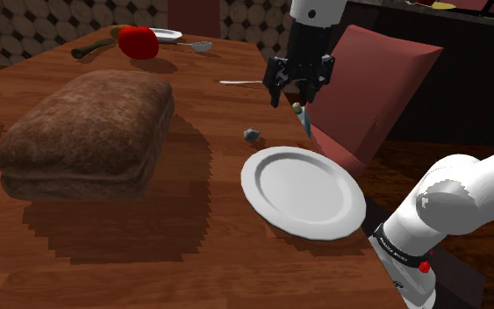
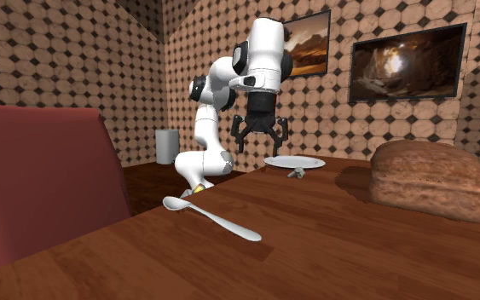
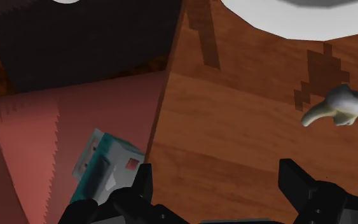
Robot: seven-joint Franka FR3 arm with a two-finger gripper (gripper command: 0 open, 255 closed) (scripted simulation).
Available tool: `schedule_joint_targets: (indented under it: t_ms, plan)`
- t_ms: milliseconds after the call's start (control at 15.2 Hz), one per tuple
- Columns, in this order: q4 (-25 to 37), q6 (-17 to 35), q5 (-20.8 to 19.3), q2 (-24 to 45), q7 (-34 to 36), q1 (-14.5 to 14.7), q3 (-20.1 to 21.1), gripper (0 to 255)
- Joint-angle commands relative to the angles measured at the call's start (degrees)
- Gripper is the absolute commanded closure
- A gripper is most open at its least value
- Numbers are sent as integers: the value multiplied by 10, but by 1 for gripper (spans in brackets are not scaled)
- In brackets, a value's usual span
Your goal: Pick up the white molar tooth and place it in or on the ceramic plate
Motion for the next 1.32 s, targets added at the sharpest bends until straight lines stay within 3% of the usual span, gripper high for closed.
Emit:
schedule_joint_targets:
  t_ms: [0,396,858,1254]
  plan:
    - [32,-5,-4,27,41,-1,32,0]
    - [143,-21,-44,134,159,-12,126,0]
    - [81,33,-39,124,155,-10,124,0]
    - [76,37,-39,123,154,-9,124,0]
